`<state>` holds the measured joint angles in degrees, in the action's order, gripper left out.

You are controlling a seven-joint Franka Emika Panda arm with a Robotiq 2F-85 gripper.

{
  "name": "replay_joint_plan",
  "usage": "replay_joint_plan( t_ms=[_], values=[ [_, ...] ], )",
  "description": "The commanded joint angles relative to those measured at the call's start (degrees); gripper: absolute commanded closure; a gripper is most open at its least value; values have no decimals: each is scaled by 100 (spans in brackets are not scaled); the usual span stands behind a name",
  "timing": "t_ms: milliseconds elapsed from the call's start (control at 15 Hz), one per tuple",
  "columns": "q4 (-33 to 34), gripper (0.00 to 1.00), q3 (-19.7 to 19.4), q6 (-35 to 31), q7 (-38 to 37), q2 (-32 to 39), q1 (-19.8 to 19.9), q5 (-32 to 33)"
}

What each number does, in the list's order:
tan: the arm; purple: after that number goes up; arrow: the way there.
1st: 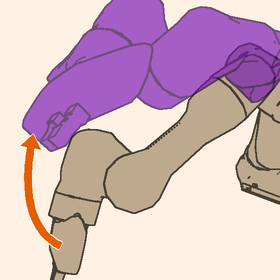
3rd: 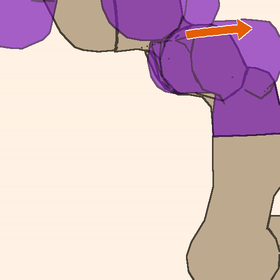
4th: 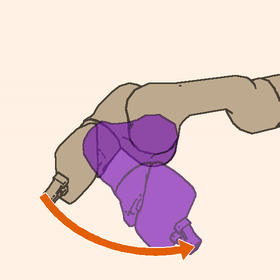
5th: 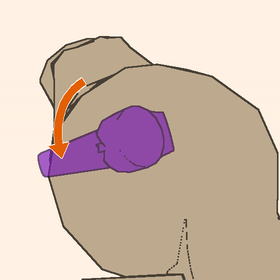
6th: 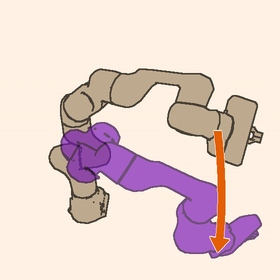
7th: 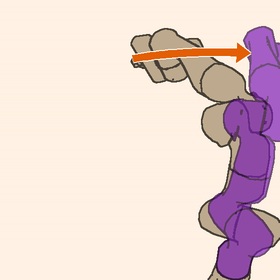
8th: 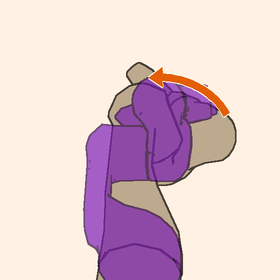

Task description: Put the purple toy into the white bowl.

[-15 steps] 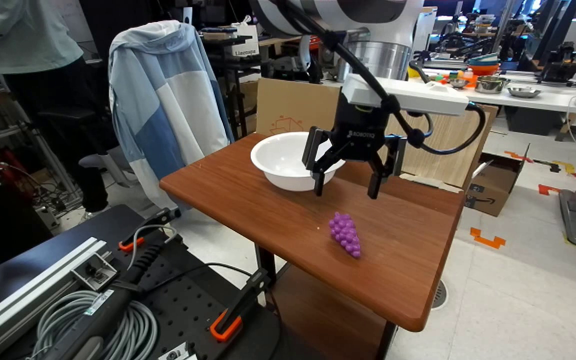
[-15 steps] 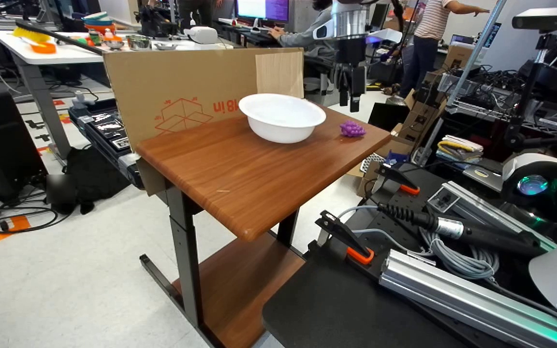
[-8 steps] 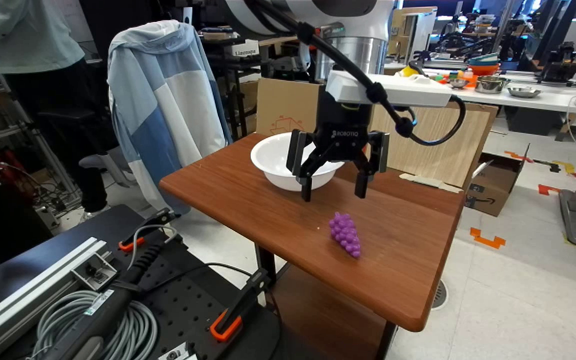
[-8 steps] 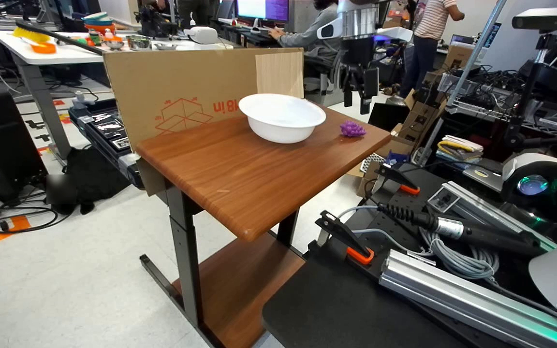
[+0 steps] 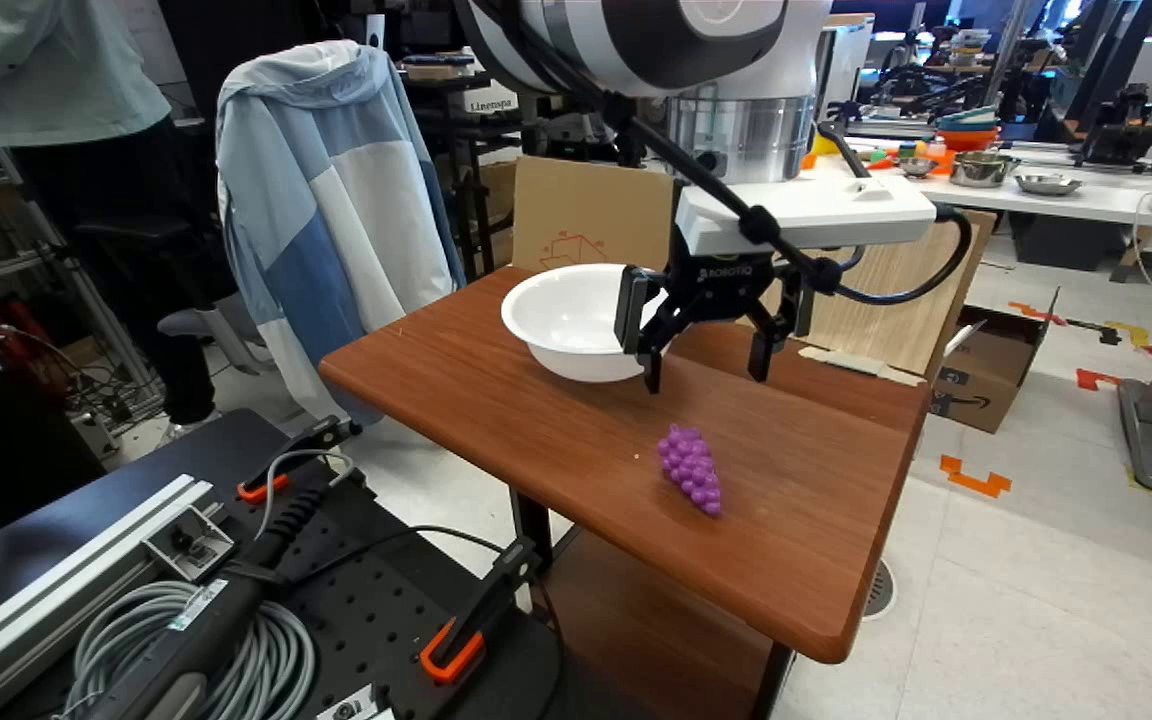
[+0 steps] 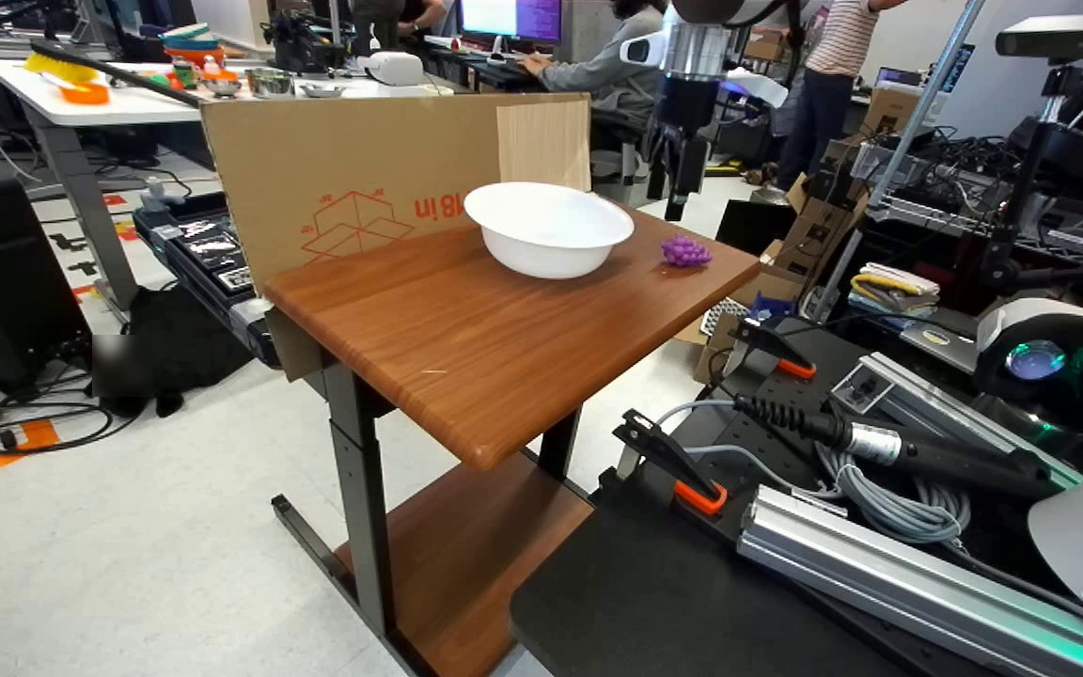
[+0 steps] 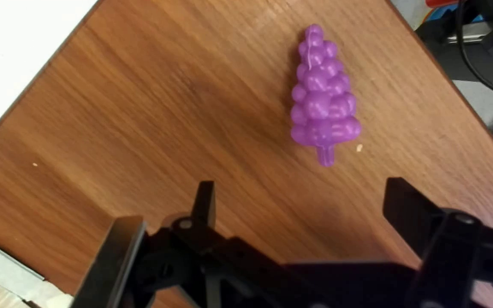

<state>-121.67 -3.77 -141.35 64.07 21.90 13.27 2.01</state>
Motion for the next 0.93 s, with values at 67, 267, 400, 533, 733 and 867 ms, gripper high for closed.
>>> replay_joint_plan(
  t_ms=[67,267,400,533,733,867],
  values=[
    [78,0,146,-73,139,242,151,-163],
    [125,0,143,-13,77,381,167,-167],
    [218,0,130,43,-12,520,180,-185],
    [253,0,109,59,-98,603,200,-164],
    [256,0,88,178,-221,681,272,-154],
    [203,25,75,186,-291,680,357,-155]
  ],
)
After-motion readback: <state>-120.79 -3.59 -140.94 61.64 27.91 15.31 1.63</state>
